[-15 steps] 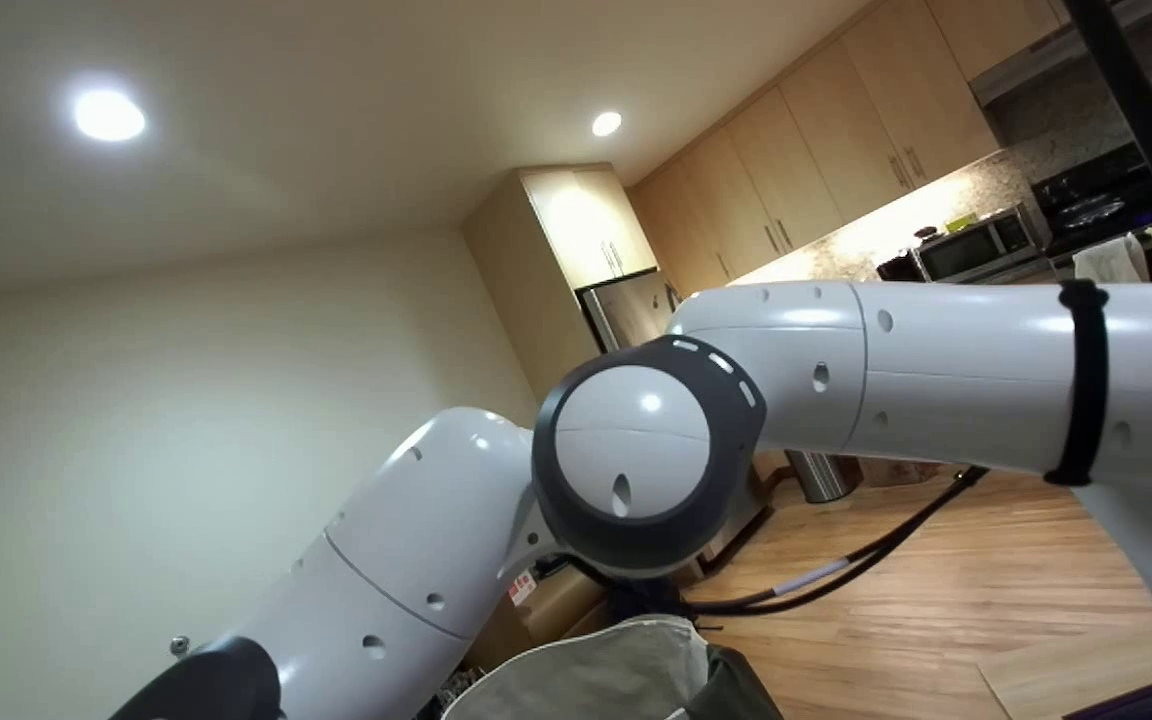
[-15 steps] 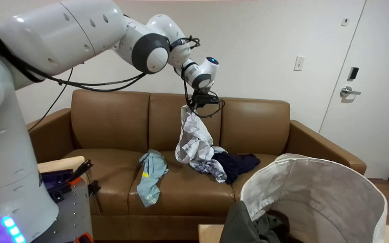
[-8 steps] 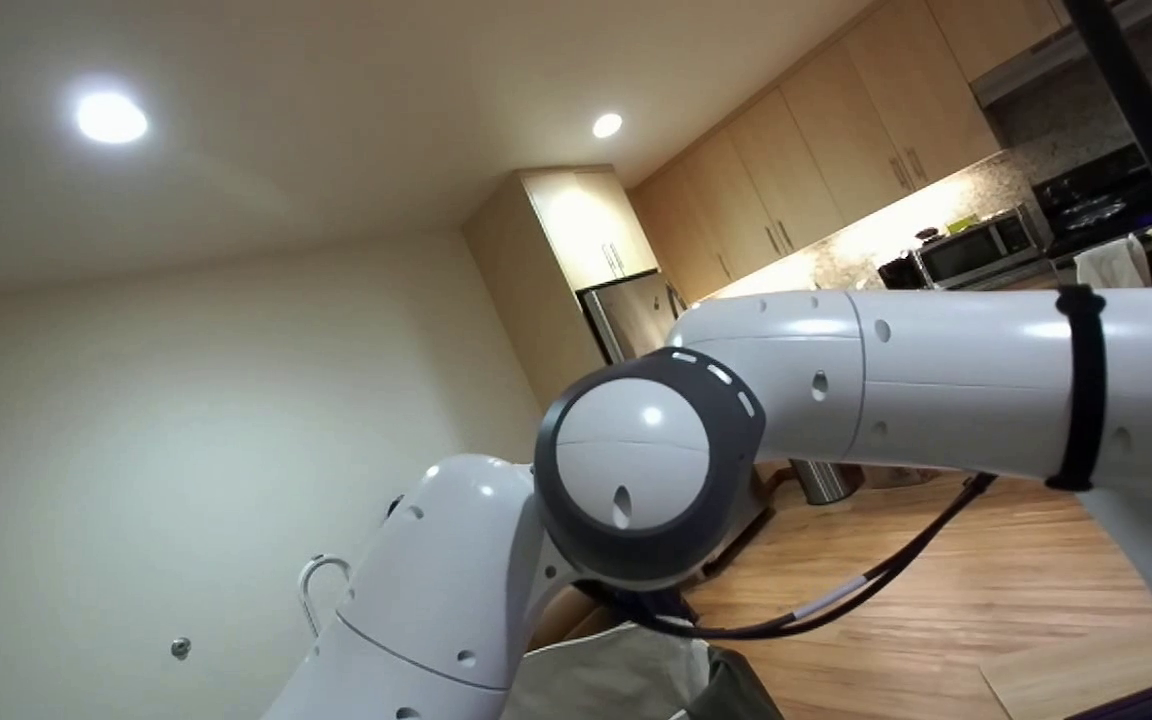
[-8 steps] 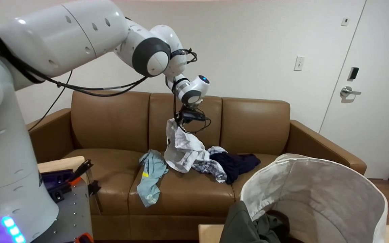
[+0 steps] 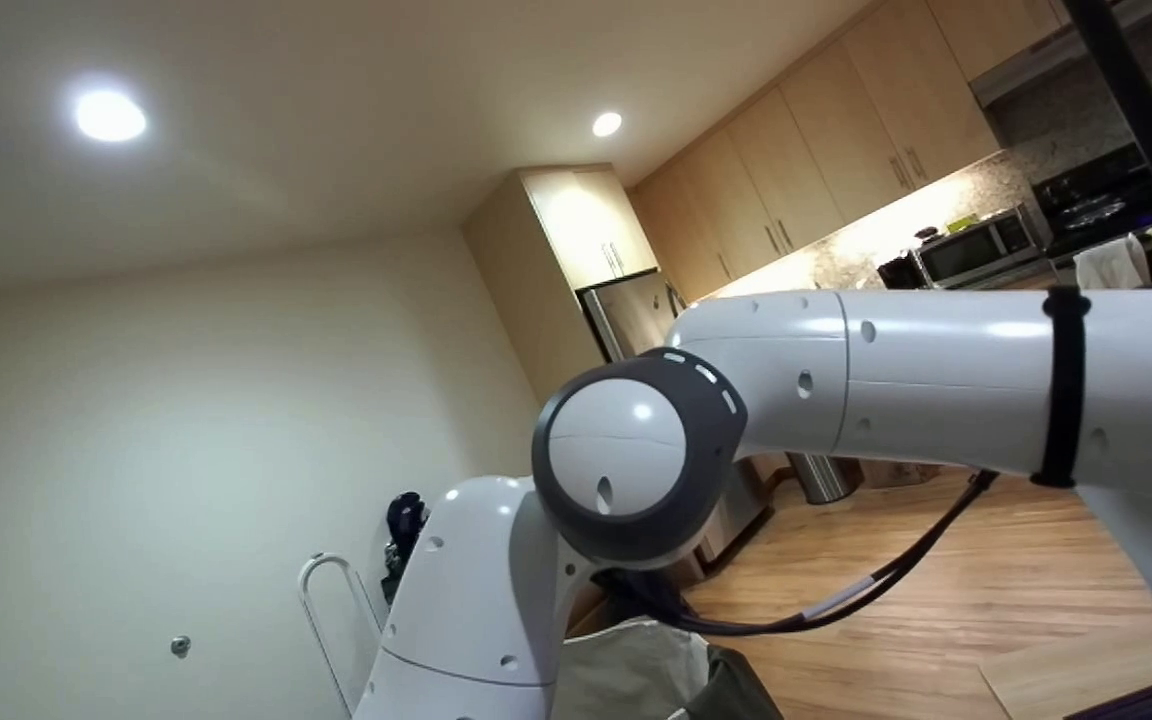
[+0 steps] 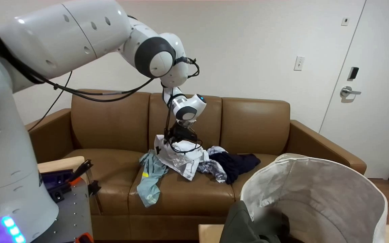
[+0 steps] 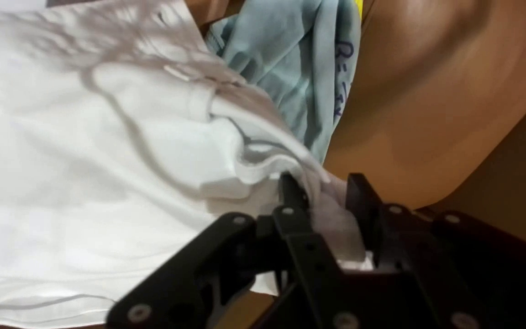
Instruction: Remove the white short from the carrier bag and put it on the couch
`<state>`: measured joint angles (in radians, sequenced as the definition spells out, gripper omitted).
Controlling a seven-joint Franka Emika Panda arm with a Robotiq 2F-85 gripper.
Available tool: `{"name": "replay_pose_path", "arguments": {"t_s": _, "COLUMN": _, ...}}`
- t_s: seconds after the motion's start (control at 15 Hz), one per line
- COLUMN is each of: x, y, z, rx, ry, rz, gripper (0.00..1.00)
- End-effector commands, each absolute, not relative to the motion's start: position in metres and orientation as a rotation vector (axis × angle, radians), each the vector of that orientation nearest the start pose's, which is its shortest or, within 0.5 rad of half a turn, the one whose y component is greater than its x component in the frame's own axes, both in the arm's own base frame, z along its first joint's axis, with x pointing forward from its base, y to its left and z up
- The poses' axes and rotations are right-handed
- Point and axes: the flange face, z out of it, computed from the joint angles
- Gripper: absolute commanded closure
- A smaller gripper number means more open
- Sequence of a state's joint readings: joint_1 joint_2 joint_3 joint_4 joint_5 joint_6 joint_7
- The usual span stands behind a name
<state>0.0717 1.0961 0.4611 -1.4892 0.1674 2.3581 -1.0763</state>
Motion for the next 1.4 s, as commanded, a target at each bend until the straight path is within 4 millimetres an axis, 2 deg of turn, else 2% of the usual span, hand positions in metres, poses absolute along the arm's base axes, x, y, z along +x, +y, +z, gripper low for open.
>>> {"name": "replay_pose_path", "arguments": {"t_s": 0.0, "x": 0.610, "y": 0.306, "z": 0.078, "rx": -2.059, "ry": -1.480, "rz": -0.054, "gripper": 0.35}}
{"name": "replay_pose_path", "arguments": {"t_s": 0.13, "x": 0.621, "y": 0.308, "z": 0.104, "rx": -2.064, "ry": -1.484, "rz": -0.085, "gripper": 0.22}}
{"name": "replay_pose_path", "arguments": {"t_s": 0.33, "x": 0.630, "y": 0.309, "z": 0.160, "rx": -2.061, "ry": -1.527, "rz": -0.087, "gripper": 0.04}}
{"name": "replay_pose_path", "arguments": {"t_s": 0.4, "x": 0.633, "y": 0.306, "z": 0.179, "rx": -2.084, "ry": -1.530, "rz": -0.085, "gripper": 0.01}}
{"name": "replay_pose_path", "arguments": {"t_s": 0.8, "x": 0.656, "y": 0.273, "z": 0.299, "rx": -2.360, "ry": -1.444, "rz": -0.269, "gripper": 0.00}}
{"name": "replay_pose_path", "arguments": {"t_s": 0.93, "x": 0.657, "y": 0.254, "z": 0.338, "rx": -2.476, "ry": -1.373, "rz": -0.320, "gripper": 0.00}}
{"name": "replay_pose_path", "arguments": {"t_s": 1.07, "x": 0.649, "y": 0.233, "z": 0.371, "rx": -2.578, "ry": -1.274, "rz": -0.347, "gripper": 0.00}}
{"name": "replay_pose_path", "arguments": {"t_s": 1.2, "x": 0.631, "y": 0.208, "z": 0.392, "rx": -2.668, "ry": -1.147, "rz": -0.367, "gripper": 0.00}}
{"name": "replay_pose_path", "arguments": {"t_s": 1.33, "x": 0.613, "y": 0.188, "z": 0.396, "rx": -2.737, "ry": -0.997, "rz": -0.353, "gripper": 0.00}}
